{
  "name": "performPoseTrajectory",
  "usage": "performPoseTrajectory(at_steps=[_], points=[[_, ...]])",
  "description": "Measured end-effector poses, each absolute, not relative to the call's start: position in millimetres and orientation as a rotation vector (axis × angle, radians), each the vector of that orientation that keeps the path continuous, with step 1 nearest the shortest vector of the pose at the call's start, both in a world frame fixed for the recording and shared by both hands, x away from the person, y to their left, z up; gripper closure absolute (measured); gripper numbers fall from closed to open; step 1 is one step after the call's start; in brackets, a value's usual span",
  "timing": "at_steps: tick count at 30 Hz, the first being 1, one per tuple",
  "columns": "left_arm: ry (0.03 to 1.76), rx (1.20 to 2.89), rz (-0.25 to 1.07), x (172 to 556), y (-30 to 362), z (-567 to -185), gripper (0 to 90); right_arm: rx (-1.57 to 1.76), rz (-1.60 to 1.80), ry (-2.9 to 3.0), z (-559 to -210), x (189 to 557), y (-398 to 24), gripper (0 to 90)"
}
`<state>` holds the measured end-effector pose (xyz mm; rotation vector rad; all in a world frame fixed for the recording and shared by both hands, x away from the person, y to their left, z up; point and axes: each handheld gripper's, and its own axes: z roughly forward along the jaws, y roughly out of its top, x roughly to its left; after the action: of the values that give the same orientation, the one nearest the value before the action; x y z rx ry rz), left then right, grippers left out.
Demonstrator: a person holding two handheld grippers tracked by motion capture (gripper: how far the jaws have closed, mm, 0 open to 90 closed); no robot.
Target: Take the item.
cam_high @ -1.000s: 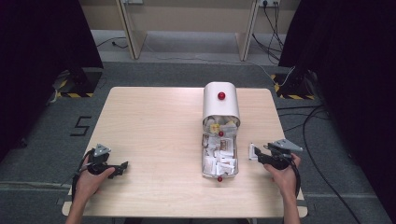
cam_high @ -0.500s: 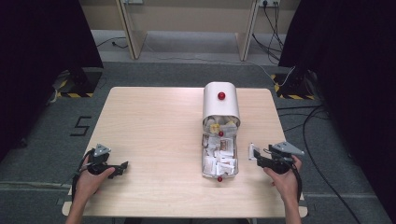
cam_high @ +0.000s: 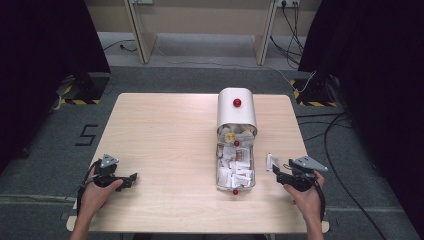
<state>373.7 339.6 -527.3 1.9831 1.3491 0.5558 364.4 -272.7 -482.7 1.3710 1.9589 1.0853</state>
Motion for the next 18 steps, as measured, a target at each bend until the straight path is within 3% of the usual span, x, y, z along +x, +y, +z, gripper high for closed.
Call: performPoseTrajectory(at_steps=[18], points=[[1.348,1.984,0.556,373.3,339.9,-527.3,0.0,1.384,1.075,1.98,-488.6,342.1,-277.0,30.3]])
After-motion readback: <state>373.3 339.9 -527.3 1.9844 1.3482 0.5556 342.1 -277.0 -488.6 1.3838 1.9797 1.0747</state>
